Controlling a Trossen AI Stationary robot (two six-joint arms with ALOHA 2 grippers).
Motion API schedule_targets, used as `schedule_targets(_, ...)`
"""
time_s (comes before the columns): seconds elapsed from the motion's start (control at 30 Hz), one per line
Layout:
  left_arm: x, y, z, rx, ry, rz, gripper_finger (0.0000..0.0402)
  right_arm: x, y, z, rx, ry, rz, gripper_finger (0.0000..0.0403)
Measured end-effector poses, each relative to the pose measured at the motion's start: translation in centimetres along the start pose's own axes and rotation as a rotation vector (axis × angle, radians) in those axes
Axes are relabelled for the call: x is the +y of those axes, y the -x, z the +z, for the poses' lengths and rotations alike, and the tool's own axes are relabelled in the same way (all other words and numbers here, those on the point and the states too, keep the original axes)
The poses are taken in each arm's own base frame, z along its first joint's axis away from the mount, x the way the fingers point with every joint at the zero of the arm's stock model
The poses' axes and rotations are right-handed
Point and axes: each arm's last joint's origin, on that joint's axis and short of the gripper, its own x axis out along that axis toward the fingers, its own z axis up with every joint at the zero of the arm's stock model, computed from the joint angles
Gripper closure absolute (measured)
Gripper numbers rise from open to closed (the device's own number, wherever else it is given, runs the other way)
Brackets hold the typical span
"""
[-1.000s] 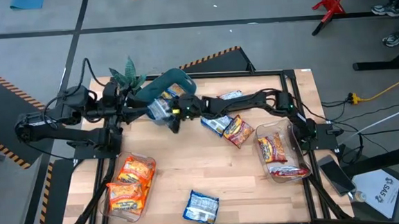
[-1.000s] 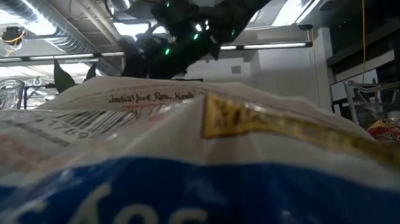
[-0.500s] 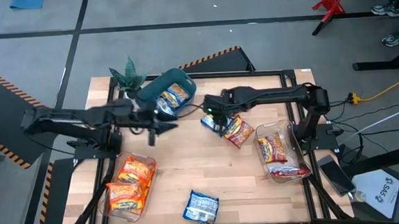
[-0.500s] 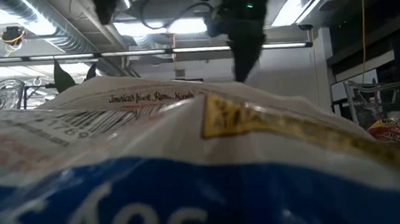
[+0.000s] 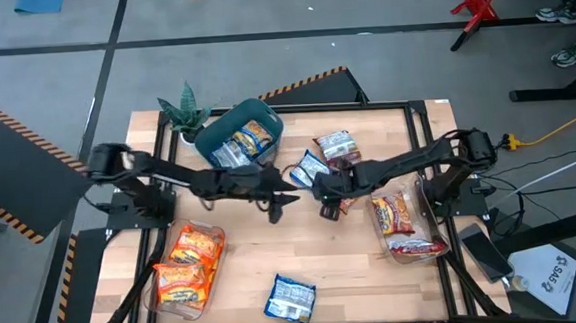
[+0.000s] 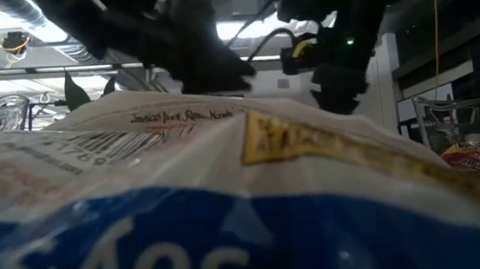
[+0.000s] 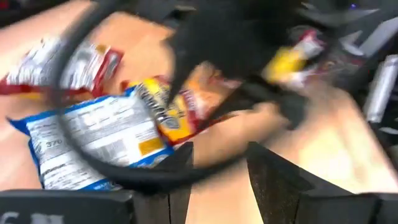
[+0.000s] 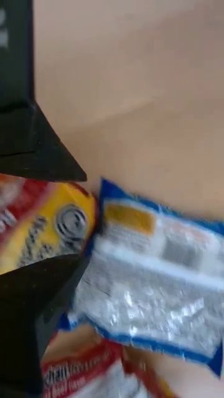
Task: Sort Maruchan noodles
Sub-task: Put the blue noodle pack into the blue bin
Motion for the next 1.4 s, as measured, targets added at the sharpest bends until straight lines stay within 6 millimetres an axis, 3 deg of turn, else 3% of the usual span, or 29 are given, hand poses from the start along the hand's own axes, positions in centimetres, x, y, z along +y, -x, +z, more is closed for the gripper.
schedule_targets(0.23,3.1,-4.0,-1.7,0.066,0.035,0.108,0.0257,1.8,2.1,-1.2,-0.025,0.08,-0.017,0.0217)
schedule_targets(0.4,5.2,-5.8,-2.1,0.08,0.03,0.19,0.0257,1.5,3.4,-1.1,-0.115,0.082,-0.139,0.0217)
schedule_targets(0.8,8.5,-7.1,-3.6,0.143,0.091,0.266,0.0257,1.0,3.8,-0.8,-0.146,0.054,-0.163,0.0217)
schedule_targets(1.07,8.5,-8.0,-5.6,0.22,0.204,0.225,0.0274,0.4,3.6,-0.1,-0.186,-0.001,-0.169,0.0217)
schedule_targets(1.4,4.5,-8.1,-7.2,0.282,0.253,0.2,0.0294,-4.5,2.2,1.0,-0.085,-0.324,-0.103,0.0217)
